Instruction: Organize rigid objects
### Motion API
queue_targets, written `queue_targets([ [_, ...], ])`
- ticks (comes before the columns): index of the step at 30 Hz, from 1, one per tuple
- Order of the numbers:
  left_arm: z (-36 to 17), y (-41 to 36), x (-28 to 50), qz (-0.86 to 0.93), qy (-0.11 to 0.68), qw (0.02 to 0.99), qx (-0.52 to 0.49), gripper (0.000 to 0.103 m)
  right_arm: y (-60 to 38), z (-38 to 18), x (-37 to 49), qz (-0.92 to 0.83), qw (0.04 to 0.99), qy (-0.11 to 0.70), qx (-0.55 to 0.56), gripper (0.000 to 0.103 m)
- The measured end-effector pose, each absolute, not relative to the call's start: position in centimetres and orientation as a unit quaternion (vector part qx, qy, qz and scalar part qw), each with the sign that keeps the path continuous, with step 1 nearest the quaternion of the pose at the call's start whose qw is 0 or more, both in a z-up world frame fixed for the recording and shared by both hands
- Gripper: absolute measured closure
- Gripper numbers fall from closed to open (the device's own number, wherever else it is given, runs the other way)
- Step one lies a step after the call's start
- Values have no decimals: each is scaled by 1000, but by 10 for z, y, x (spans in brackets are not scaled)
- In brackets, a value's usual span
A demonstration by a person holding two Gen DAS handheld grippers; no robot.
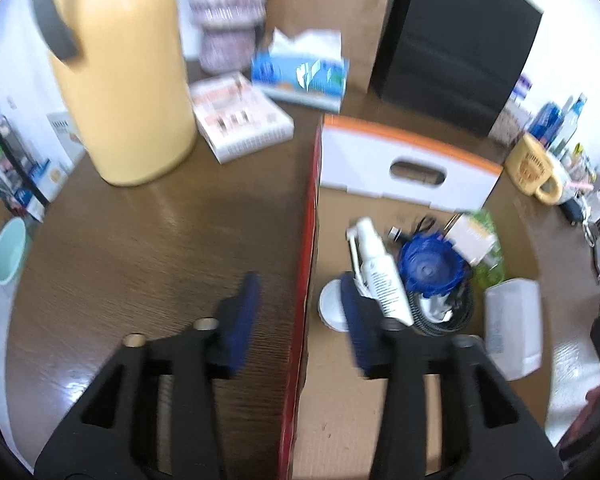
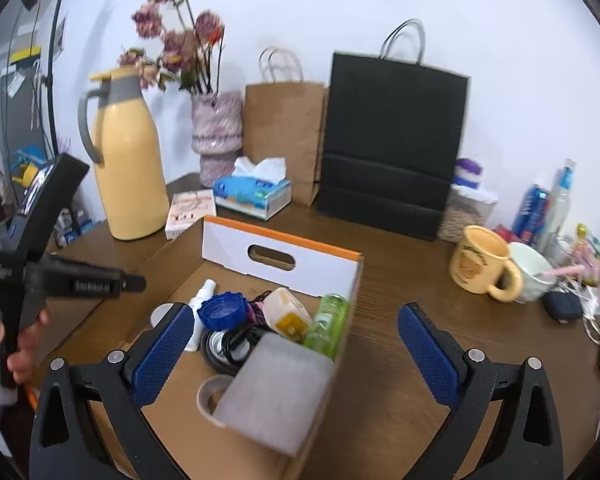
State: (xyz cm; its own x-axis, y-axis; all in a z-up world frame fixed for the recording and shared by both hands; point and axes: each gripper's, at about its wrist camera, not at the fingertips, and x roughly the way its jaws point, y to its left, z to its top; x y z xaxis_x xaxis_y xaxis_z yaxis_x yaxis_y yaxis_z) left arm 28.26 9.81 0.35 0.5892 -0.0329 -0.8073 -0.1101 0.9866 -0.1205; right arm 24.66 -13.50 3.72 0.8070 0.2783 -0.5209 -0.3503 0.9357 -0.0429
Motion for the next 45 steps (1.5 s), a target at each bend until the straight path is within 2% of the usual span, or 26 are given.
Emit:
queue_targets([
  [2, 22, 95, 261, 23, 426, 902, -68, 37, -145, 45, 226, 157, 955, 246, -58, 0],
  [4, 42, 90, 231, 20, 392, 918, -59, 5, -154, 52, 203, 156, 959, 231, -43, 0],
  [5, 51, 88, 216, 18, 373, 926, -53, 0, -157, 56, 193, 156, 961, 224, -36, 0],
  [13, 85, 65, 93, 8, 262, 964, -32, 0, -179, 68, 102, 145, 974, 176, -2, 0],
  [18, 75, 52, 38, 2, 219, 975, -26, 0, -187, 63, 55, 133, 977, 164, 1, 0],
  [23, 56, 39, 3, -7, 213, 977, -13, 0, -193, 49, 15, 115, 979, 171, -1, 0],
  [31, 36, 24, -28, 2, 200, 980, 17, 0, -204, 35, -23, 97, 979, 178, 7, 0],
  [45, 30, 22, -39, 12, 188, 982, 17, 0, -209, 29, -28, 94, 978, 184, 5, 0],
])
